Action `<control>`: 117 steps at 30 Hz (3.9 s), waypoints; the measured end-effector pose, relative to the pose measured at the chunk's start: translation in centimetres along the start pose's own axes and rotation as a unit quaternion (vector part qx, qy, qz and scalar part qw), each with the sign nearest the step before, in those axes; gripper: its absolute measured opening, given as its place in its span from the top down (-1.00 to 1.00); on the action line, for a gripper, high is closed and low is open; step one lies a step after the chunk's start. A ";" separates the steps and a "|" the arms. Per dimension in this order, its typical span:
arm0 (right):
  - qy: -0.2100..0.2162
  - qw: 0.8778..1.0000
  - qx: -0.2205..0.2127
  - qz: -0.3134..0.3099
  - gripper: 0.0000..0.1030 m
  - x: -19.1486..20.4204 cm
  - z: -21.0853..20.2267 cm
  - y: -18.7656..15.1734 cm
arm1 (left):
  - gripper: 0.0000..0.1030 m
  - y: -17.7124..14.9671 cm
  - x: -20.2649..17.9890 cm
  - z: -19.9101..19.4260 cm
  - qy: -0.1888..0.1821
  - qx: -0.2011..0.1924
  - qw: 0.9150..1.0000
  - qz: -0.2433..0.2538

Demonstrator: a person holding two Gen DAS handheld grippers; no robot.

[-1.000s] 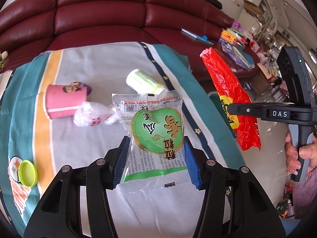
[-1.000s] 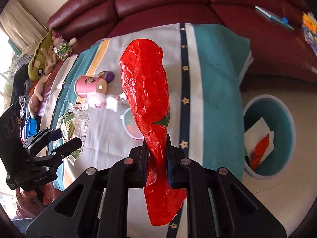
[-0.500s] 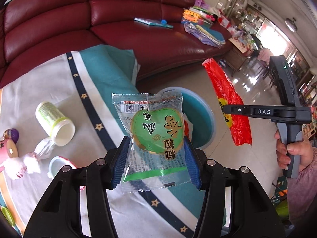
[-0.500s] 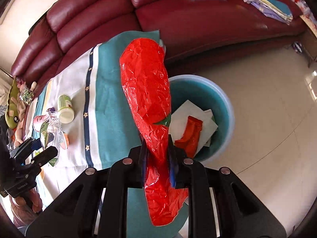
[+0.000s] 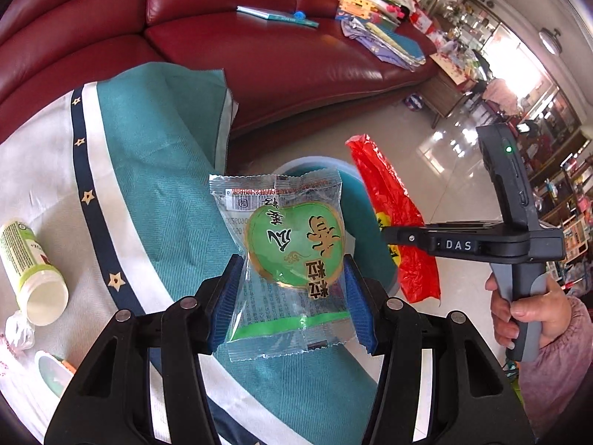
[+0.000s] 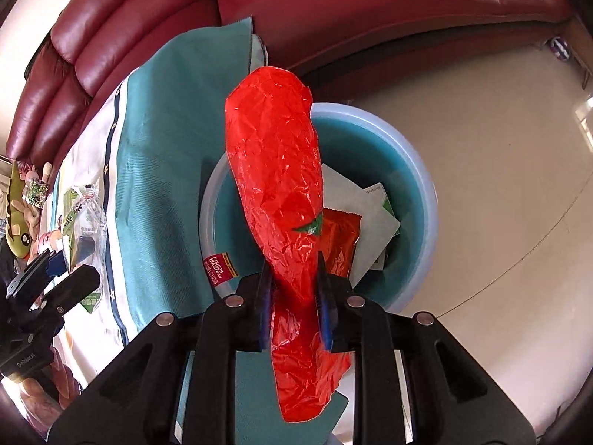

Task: Collect trash
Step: 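Carry both bags over the teal bin and open the right tool to drop the red bag, then open the left tool to drop the snack bag into the teal bin, then move both tools back over the table, then grasp the white lid rim with the right tool while the left tool grasps the green lid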

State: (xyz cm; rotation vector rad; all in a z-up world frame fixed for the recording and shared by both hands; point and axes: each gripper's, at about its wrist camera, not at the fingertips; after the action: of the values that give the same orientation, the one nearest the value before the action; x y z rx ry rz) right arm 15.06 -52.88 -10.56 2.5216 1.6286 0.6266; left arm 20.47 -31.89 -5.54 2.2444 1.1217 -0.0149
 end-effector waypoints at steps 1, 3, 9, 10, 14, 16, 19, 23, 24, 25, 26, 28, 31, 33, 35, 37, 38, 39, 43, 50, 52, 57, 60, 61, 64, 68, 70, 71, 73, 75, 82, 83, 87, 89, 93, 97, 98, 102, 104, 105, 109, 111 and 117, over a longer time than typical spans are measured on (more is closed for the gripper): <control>0.001 1.000 0.003 0.000 0.52 -0.1 0.5 0.2 | -0.06 0.2 0.0 0.3 0.000 0.001 1.000 0.001; 0.004 1.000 0.008 0.002 0.51 -0.2 1.3 0.6 | -0.06 0.6 -0.1 0.9 0.000 0.003 1.000 0.002; 0.008 1.000 0.014 0.005 -0.07 -0.8 2.7 1.5 | -0.06 1.4 -0.1 2.2 0.000 0.011 1.000 0.006; 0.008 1.000 0.014 0.009 -0.25 -1.0 2.8 1.6 | -0.06 1.4 -0.3 2.3 0.001 0.011 1.000 0.007; 0.000 1.000 0.008 0.025 -0.45 -1.8 2.4 1.8 | -0.06 1.6 -0.5 2.9 -0.001 0.016 1.000 0.007; -0.005 0.999 0.003 0.033 -0.46 -2.2 1.8 1.8 | -0.06 1.8 -0.8 3.3 -0.004 0.018 1.000 0.010; -0.012 0.999 -0.006 0.041 -0.52 -2.9 0.7 1.6 | -0.06 1.7 -1.8 3.4 -0.007 0.021 1.000 0.016; -0.023 0.998 -0.021 0.048 -0.60 -3.7 -0.8 1.4 | -0.06 2.0 -2.7 4.2 -0.014 0.026 0.999 0.026; -0.026 0.998 -0.026 0.052 -0.61 -3.9 -1.2 1.4 | -0.06 2.0 -2.9 4.5 -0.014 0.028 0.999 0.028; -0.029 0.998 -0.030 0.055 -0.62 -4.1 -1.6 1.4 | -0.06 2.1 -3.2 4.7 -0.016 0.030 0.999 0.029; -0.029 0.997 -0.032 0.059 -0.62 -4.3 -2.0 1.4 | -0.07 2.2 -3.4 5.0 -0.017 0.031 0.999 0.031; -0.032 0.997 -0.038 0.067 -0.63 -4.7 -2.8 1.3 | -0.11 2.3 -3.9 5.4 -0.013 0.032 0.999 0.035; -0.041 0.996 -0.044 0.070 -0.63 -5.0 -3.8 1.2 | -0.44 2.5 -4.4 5.7 0.000 0.026 0.999 0.039; -0.048 0.995 -0.048 0.071 -0.63 -5.1 -4.2 1.3 | -0.75 2.6 -4.6 5.5 0.013 0.020 0.999 0.042; -0.049 0.995 -0.049 0.072 -0.63 -5.0 -4.5 1.3 | -0.83 2.6 -4.5 5.1 0.017 0.011 0.999 0.042; -0.053 0.995 -0.049 0.072 -0.63 -4.8 -4.7 1.3 | -0.84 2.6 -4.3 4.7 0.017 0.010 0.999 0.039; -0.054 0.995 -0.049 0.071 -0.63 -4.7 -4.8 1.3 | -0.85 2.7 -4.1 4.5 0.016 0.009 0.999 0.036; -0.056 0.995 -0.048 0.070 -0.63 -4.6 -4.9 1.2 | -0.86 2.6 -3.9 4.2 0.016 0.007 0.999 0.034; -0.059 0.995 -0.047 0.065 -0.63 -3.8 -5.0 1.0 | -0.90 2.0 -3.2 3.0 0.019 0.004 0.999 0.027; -0.061 0.996 -0.046 0.054 -0.63 -1.8 -5.1 0.0 | -0.90 0.1 -1.2 0.4 0.022 -0.002 1.000 0.005; -0.061 0.996 -0.047 0.047 -0.63 -1.0 -5.1 -0.3 | -0.90 -0.5 -0.5 -0.6 0.023 -0.007 1.000 0.000; -0.055 0.997 -0.042 0.030 -0.63 1.5 -4.9 -1.1 | -0.90 -2.4 1.2 -3.4 0.036 -0.018 0.999 -0.013; -0.051 0.997 -0.050 0.015 -0.63 3.3 -4.8 -1.7 | -0.90 -3.6 2.5 -5.1 0.043 -0.025 0.998 -0.023; -0.051 0.997 -0.053 0.008 -0.63 4.0 -4.8 -1.9 | -0.90 -4.1 3.1 -5.7 0.048 -0.028 0.998 -0.026; -0.055 0.997 -0.057 -0.019 -0.63 6.3 -4.7 -2.6 | -0.90 -5.4 4.8 -7.4 0.058 -0.036 0.997 -0.037; -0.053 0.995 -0.060 -0.060 -0.63 9.6 -4.4 -3.4 | -0.90 -7.1 7.4 -9.6 0.068 -0.046 0.995 -0.064; -0.053 0.993 -0.062 -0.084 -0.63 11.3 -4.3 -3.9 | -0.90 -7.8 8.7 -10.7 0.073 -0.053 0.993 -0.076; -0.055 0.992 -0.062 -0.097 -0.63 12.2 -4.2 -4.1 | -0.90 -8.1 9.3 -11.2 0.075 -0.055 0.992 -0.082; -0.060 0.989 -0.062 -0.121 -0.63 14.0 -3.9 -4.7 | -0.90 -8.8 10.4 -12.1 0.079 -0.060 0.991 -0.093; -0.062 0.987 -0.057 -0.137 -0.63 15.6 -3.5 -5.1 | -0.90 -9.6 11.4 -13.0 0.084 -0.065 0.989 -0.101; -0.049 0.984 -0.036 -0.168 -0.63 20.8 -1.9 -6.3 | -0.90 -12.8 15.1 -15.4 0.104 -0.076 0.984 -0.127; -0.047 0.983 -0.035 -0.174 -0.63 21.5 -1.6 -6.6 | -0.90 -13.2 15.6 -15.7 0.105 -0.078 0.983 -0.131; -0.047 0.979 -0.025 -0.195 -0.63 24.0 -0.4 -7.3 | -0.90 -14.9 18.1 -16.7 0.114 -0.080 0.979 -0.149; -0.046 0.979 -0.020 -0.199 -0.63 25.0 0.3 -7.5 | -0.90 -15.6 19.4 -17.1 0.118 -0.080 0.976 -0.163; -0.043 0.978 -0.008 -0.202 -0.63 26.5 1.7 -7.5 | -0.90 -16.9 22.0 -18.1 0.125 -0.085 0.970 -0.189; -0.044 0.976 -0.002 -0.214 -0.63 28.3 2.8 -7.5 | -0.90 -17.4 23.7 -18.8 0.130 -0.086 0.967 -0.204; -0.044 0.975 -0.001 -0.217 -0.63 28.8 3.1 -7.5 | -0.90 -17.5 24.1 -19.0 0.132 -0.087 0.966 -0.206; -0.040 0.972 0.002 -0.230 -0.56 30.3 3.8 -7.4 | -0.90 -17.7 25.3 -19.5 0.137 -0.089 0.963 -0.215; -0.041 0.972 0.006 -0.232 -0.48 30.7 4.4 -7.3 | -0.90 -17.8 25.8 -19.6 0.137 -0.089 0.962 -0.220; -0.041 0.972 0.009 -0.231 -0.40 30.8 4.7 -7.3 | -0.90 -17.9 26.0 -19.6 0.137 -0.090 0.961 -0.222; -0.040 0.973 0.025 -0.226 -0.19 31.2 6.1 -7.3 | -0.90 -18.2 26.4 -19.5 0.139 -0.087 0.962 -0.218; -0.039 0.973 0.029 -0.226 -0.17 31.4 6.6 -7.3 | -0.90 -18.1 26.5 -19.3 0.140 -0.083 0.962 -0.217; -0.039 0.971 0.037 -0.234 0.13 32.5 7.7 -7.5 | -0.90 -18.4 26.9 -19.6 0.151 -0.084 0.962 -0.213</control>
State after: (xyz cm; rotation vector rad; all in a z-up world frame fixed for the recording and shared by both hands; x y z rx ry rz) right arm 22.99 -19.60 -10.08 2.0483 2.1412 0.4137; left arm 19.29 6.08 -6.74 1.8582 1.6858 0.2443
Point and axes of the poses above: each gripper's, at about its wrist camera, not at the fingertips, and z roughly the way its jaws point, x to its left, y to its top, and after that the axes turned 3 degrees about -x, right-handed
